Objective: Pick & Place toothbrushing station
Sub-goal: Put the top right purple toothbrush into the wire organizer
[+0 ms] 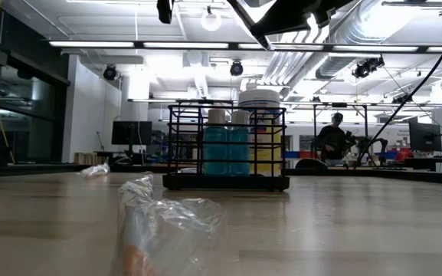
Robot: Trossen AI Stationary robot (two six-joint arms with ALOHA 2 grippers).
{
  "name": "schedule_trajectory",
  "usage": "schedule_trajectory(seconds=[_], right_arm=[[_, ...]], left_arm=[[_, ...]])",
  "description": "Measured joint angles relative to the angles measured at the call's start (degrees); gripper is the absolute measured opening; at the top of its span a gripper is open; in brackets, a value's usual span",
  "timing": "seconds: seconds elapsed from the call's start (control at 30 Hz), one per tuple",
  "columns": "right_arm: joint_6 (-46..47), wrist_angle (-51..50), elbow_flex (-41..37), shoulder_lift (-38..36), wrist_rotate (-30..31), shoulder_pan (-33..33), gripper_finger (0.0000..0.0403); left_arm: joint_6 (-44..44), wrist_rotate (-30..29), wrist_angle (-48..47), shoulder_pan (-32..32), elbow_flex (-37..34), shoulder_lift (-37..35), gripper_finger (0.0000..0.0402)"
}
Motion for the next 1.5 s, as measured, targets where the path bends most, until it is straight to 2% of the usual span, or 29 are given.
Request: schedule_trajectory(seconds=[0.3, 1.0, 1.5], right_arm=[[-0.5, 0.0, 0.0, 0.0, -1.5, 0.0, 0.0031], [-0.1, 0.0, 0.0, 0.0, -1.7, 0.0, 0.0138], [-0.4, 0.0, 0.0, 0.0, -1.5, -0.4, 0.015]], left_arm=[[0.0, 0.0, 0.0, 0.0, 0.0, 0.0, 0.0007], [-0.3, -0.3, 0.0, 0.0, 0.0, 0.0, 0.0006], [0.2, -0.2, -0.1, -2.4, 0.0, 0.0, 0.0006]])
